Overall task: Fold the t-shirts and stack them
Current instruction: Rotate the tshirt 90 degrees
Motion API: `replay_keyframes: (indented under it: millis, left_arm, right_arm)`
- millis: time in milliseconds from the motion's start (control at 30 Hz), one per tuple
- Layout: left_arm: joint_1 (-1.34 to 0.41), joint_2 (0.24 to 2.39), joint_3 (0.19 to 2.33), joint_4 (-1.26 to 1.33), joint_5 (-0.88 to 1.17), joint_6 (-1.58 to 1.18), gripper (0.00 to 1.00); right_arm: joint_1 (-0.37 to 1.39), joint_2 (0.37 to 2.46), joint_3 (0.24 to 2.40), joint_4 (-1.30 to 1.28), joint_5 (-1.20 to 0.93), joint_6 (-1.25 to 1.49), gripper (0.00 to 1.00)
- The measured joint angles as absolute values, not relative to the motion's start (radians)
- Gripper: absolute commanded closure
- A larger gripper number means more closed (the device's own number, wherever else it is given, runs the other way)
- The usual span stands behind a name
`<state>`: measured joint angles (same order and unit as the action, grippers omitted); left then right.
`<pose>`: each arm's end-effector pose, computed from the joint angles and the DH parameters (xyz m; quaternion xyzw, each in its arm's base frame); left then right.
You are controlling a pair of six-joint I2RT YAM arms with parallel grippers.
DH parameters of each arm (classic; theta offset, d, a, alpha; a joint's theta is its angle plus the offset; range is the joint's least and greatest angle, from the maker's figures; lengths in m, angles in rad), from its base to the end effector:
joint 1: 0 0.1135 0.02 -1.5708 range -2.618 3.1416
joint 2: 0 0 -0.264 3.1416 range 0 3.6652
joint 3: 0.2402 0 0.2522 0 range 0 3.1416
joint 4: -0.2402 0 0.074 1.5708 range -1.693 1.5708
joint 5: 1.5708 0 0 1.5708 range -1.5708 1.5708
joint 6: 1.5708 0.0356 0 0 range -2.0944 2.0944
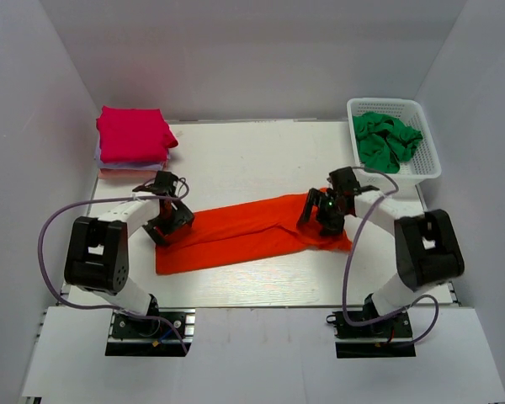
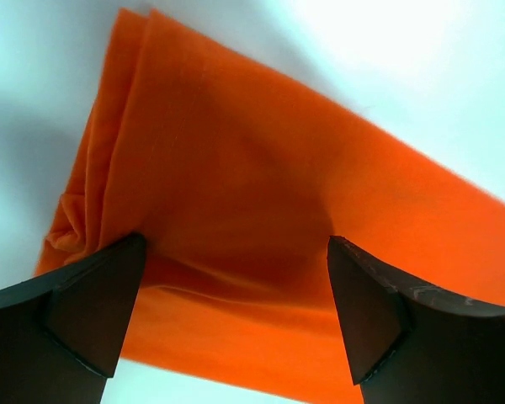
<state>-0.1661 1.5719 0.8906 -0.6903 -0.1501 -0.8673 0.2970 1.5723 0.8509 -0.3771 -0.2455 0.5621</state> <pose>0.2671 -0.0394 0.1628 -0.3478 0.9293 0.0159 0.1231 0.2780 0.0941 0.1641 0.0991 0.9603 0.2049 0.1615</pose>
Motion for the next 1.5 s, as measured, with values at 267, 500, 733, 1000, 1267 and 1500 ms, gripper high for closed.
replay_keyframes:
  millis: [267,500,733,1000,1267,1500]
  left_arm:
    - [-0.18,1.477,0.804,-0.876,-0.163,-0.968,0.01]
    - [-0.192,1.428,0.728,-0.879,-0.03,-0.986,0.01]
    - [-0.244,1.398,0.853,-0.941,0.059,-0.879,0.01]
    - [-0.267,1.176,1.066,-0.875,0.082,-0.71,0.01]
    - [-0.363,1.425,1.027,-0.7,0.133,-0.63,0.01]
    - [-0.435,1.544,0.977,-0.711,0.088,-0.599,0.01]
  right_arm:
    - [0.289,1.974,1.356,-0.411,-0.192,0.362,0.1]
    - [0.295,2.238,1.739,-0.393,-0.238,0.227,0.1]
    - [0.304,2.313,1.876,-0.422,-0.205,0.152,0.1]
    - [0.303,2.239,1.886,-0.448,-0.109,0.17,0.1]
    - [0.305,2.116,1.85,-0.472,-0.05,0.239,0.1]
    - [0.309,2.204,1.859,-0.535,-0.051,0.258,0.1]
